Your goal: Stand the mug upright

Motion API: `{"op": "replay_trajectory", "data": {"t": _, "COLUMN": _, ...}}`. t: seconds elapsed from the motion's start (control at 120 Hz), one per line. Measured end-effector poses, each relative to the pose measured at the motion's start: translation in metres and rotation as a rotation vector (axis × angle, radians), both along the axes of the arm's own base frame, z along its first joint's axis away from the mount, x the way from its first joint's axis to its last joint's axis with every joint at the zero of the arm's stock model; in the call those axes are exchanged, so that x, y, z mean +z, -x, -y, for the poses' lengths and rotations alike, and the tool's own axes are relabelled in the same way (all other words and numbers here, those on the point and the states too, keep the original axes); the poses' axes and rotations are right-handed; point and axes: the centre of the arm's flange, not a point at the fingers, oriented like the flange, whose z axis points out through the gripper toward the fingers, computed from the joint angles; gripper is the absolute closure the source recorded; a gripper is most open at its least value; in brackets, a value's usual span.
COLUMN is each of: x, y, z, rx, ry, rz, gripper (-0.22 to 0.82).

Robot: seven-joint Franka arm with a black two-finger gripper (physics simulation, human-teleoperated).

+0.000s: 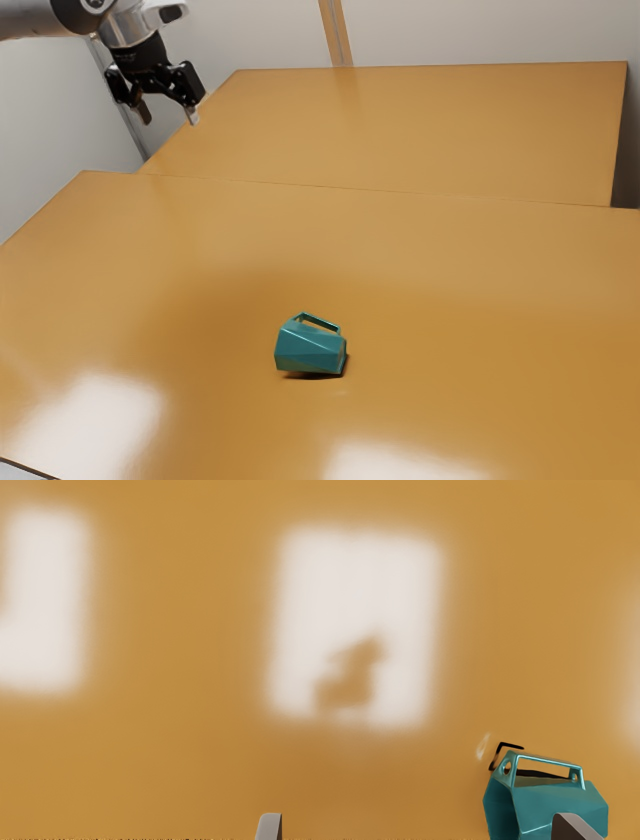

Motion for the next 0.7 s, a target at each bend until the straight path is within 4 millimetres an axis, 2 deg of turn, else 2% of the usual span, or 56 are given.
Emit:
{"op": "replay_trajectory", "data": {"t": 0.067, "x": 0.006, "y": 0.008, "z": -0.004, "rx": -0.001, "ry": 0.025, "rz": -0.007, "gripper": 0.02}}
{"op": "replay_trajectory", "data": {"t": 0.142, "x": -0.008, "y": 0.016, "z": -0.003, "rx": -0.014, "ry": 0.076, "rz": -0.040, "gripper": 0.02}}
{"op": "replay_trajectory", "data": {"t": 0.192, "x": -0.039, "y": 0.029, "z": 0.000, "rx": -0.022, "ry": 0.139, "rz": -0.085, "gripper": 0.02}}
{"op": "replay_trajectory", "data": {"t": 0.25, "x": -0.078, "y": 0.054, "z": 0.003, "rx": -0.021, "ry": 0.230, "rz": -0.125, "gripper": 0.02}}
{"op": "replay_trajectory", "data": {"t": 0.333, "x": -0.126, "y": 0.085, "z": -0.004, "rx": 0.024, "ry": 0.366, "rz": -0.153, "gripper": 0.02}}
{"op": "replay_trajectory", "data": {"t": 0.383, "x": -0.164, "y": 0.105, "z": 0.000, "rx": 0.050, "ry": 0.460, "rz": -0.173, "gripper": 0.02}}
{"op": "replay_trajectory", "data": {"t": 0.475, "x": -0.225, "y": 0.128, "z": 0.008, "rx": 0.110, "ry": 0.614, "rz": -0.184, "gripper": 0.02}}
{"op": "replay_trajectory", "data": {"t": 0.533, "x": -0.252, "y": 0.136, "z": 0.011, "rx": 0.138, "ry": 0.679, "rz": -0.170, "gripper": 0.02}}
{"op": "replay_trajectory", "data": {"t": 0.7, "x": -0.305, "y": 0.142, "z": 0.003, "rx": 0.261, "ry": 0.855, "rz": -0.052, "gripper": 0.02}}
